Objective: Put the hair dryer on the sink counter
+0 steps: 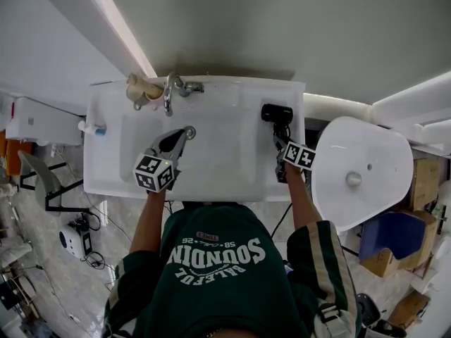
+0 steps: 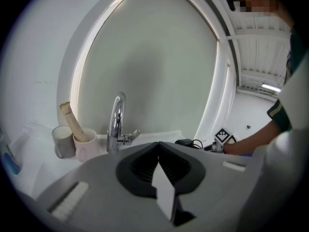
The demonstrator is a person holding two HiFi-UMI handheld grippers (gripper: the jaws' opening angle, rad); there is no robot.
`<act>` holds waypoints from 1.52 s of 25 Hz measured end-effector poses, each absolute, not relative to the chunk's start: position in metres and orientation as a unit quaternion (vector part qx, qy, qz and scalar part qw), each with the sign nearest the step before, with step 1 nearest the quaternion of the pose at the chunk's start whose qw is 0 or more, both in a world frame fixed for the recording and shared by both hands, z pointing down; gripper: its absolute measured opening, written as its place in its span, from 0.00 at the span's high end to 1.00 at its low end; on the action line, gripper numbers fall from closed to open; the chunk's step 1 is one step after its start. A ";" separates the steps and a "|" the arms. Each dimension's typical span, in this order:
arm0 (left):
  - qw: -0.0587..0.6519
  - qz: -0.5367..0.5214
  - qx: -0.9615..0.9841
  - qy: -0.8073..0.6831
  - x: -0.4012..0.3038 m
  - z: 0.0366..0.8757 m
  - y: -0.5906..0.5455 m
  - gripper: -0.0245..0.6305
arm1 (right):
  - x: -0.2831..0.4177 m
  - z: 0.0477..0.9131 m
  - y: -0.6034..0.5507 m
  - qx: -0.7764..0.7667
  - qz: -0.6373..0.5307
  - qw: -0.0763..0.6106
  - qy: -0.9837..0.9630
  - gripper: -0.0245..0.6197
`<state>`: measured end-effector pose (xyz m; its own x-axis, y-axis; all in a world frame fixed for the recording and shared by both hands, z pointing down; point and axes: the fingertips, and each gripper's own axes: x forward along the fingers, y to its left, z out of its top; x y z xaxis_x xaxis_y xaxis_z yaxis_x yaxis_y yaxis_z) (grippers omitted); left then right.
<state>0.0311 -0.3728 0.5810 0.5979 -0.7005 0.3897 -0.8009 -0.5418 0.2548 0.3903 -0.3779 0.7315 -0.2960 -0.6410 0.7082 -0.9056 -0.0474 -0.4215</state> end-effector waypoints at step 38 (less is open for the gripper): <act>0.194 0.102 0.893 -0.393 -0.022 0.571 -0.364 0.88 | 0.366 0.717 -0.322 0.691 0.342 0.231 -0.593 0.64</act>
